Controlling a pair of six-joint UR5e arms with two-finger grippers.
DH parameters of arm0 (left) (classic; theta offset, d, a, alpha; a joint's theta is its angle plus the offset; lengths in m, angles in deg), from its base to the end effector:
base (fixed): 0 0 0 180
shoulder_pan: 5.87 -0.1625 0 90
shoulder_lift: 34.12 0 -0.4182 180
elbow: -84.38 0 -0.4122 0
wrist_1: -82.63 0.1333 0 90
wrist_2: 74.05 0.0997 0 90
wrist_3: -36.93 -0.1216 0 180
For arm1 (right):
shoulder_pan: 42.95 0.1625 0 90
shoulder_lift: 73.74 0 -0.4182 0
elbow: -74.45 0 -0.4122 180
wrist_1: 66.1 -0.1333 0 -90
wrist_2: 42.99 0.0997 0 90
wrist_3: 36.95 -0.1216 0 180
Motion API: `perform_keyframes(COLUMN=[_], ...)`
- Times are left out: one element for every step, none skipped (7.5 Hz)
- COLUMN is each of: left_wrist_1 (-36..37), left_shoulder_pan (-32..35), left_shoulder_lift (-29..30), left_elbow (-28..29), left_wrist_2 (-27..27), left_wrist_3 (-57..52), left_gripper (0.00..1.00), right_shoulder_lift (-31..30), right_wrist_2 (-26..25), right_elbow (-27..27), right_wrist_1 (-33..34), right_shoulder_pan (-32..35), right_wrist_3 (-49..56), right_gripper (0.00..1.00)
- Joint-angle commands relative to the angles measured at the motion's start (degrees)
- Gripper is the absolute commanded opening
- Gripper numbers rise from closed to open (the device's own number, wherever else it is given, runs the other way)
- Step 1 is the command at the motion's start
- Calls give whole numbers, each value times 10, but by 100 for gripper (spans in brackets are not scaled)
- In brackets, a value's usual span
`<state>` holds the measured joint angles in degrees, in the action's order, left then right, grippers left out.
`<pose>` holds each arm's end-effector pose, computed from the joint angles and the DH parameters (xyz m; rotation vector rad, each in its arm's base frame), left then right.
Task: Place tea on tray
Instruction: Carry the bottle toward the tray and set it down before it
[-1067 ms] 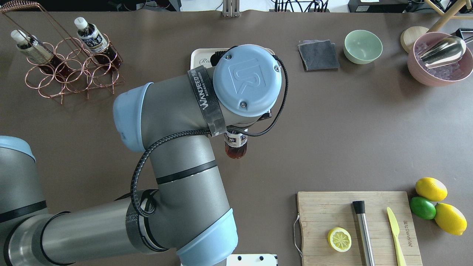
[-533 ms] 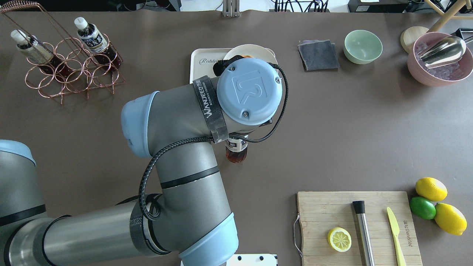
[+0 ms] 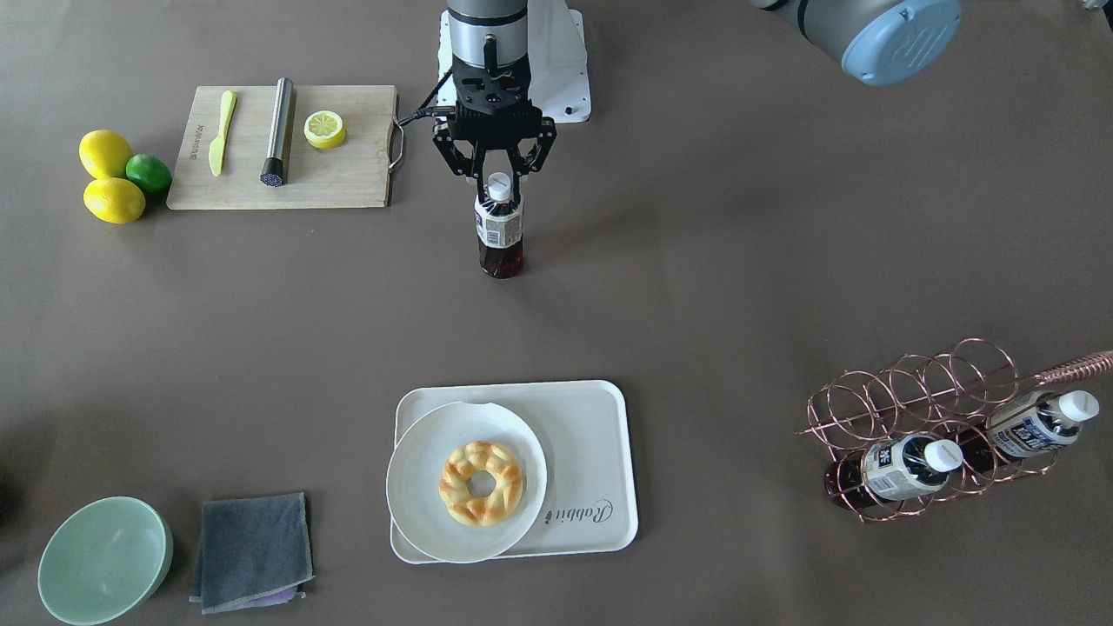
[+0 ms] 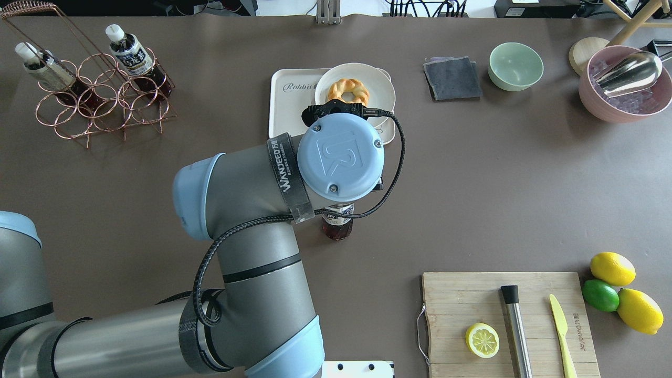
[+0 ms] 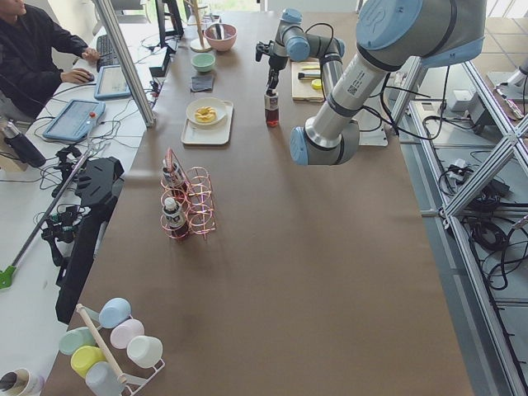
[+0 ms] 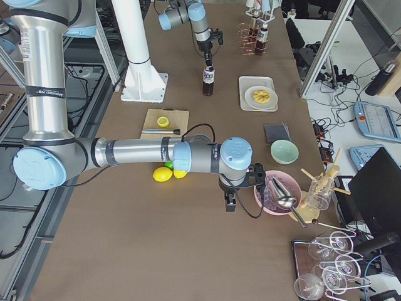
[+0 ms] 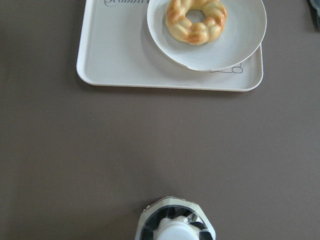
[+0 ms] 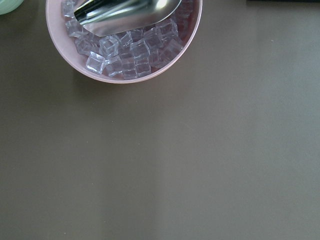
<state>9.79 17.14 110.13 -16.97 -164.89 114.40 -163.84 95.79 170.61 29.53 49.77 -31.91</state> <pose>0.5623 -0.3817 0.0375 0.2452 0.8103 -0.1657 0.0660 -0.5069 0.6166 0.0646 -0.8490 -0.0412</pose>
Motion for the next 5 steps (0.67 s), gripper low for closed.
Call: perform_keyframes(left_wrist_1=[-2, -2, -1, -1, 1], left_shoulder_pan=[1, 1, 1, 3, 19], left_shoulder_lift=[-1, -1, -1, 0, -4], left_elbow=[-8, -11, -12, -24, -45], left_wrist_2=[0, 0, 0, -2, -4], left_wrist_3=[0, 0, 0, -3, -14], left_gripper=[98, 98, 98, 98, 98], right_shoulder_lift=[2, 2, 2, 4, 12], right_wrist_2=[0, 0, 0, 0, 0], right_elbow=[1, 1, 1, 2, 3], right_wrist_1=[0, 0, 0, 0, 2], right_shoulder_pan=[0, 0, 0, 0, 1], right_wrist_3=[0, -1, -1, -2, -6], right_gripper=[100, 100, 100, 100, 100])
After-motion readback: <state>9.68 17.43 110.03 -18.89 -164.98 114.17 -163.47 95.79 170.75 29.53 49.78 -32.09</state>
